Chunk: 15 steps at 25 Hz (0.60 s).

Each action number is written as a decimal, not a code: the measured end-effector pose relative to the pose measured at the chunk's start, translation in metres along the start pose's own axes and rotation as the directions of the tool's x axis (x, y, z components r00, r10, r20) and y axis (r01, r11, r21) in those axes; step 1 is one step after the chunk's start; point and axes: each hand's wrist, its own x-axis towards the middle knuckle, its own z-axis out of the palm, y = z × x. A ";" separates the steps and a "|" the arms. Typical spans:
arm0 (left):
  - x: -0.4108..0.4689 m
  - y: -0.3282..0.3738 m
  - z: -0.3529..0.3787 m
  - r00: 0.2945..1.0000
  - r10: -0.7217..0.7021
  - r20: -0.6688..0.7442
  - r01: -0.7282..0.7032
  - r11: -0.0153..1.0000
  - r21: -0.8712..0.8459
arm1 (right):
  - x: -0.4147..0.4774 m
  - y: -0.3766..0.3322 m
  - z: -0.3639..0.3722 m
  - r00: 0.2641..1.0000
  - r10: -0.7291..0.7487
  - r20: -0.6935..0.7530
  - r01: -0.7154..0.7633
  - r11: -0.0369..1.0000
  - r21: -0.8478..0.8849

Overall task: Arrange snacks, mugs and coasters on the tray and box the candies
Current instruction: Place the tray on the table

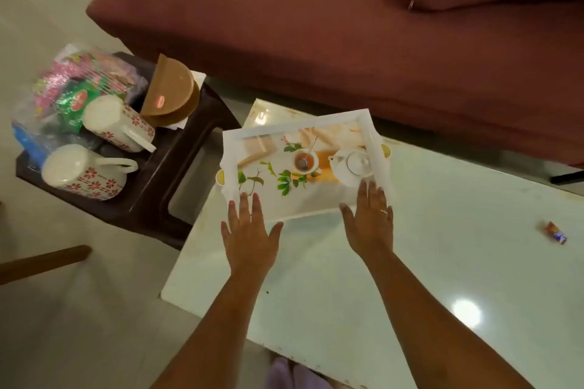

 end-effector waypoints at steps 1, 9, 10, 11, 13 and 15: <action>0.009 -0.006 0.009 0.995 -0.100 -0.004 0.099 0.992 -0.082 | 0.010 0.002 0.009 0.997 0.074 -0.021 -0.072 0.996 0.053; 0.065 0.006 0.053 0.904 -0.427 -0.035 0.405 0.878 -0.255 | 0.070 0.008 0.035 0.911 0.409 -0.054 -0.399 0.907 0.133; 0.068 0.010 0.055 0.889 -0.456 -0.037 0.433 0.866 -0.252 | 0.074 0.007 0.036 0.902 0.429 -0.055 -0.420 0.899 0.125; 0.070 0.013 0.058 0.876 -0.480 -0.050 0.455 0.855 -0.249 | 0.077 0.006 0.036 0.895 0.441 -0.062 -0.432 0.894 0.122; 0.073 0.018 0.060 0.848 -0.527 -0.054 0.498 0.828 -0.256 | 0.078 0.003 0.039 0.888 0.454 -0.073 -0.446 0.888 0.112; 0.079 0.020 0.061 0.827 -0.560 -0.053 0.528 0.805 -0.270 | 0.079 0.002 0.043 0.881 0.465 -0.090 -0.451 0.882 0.136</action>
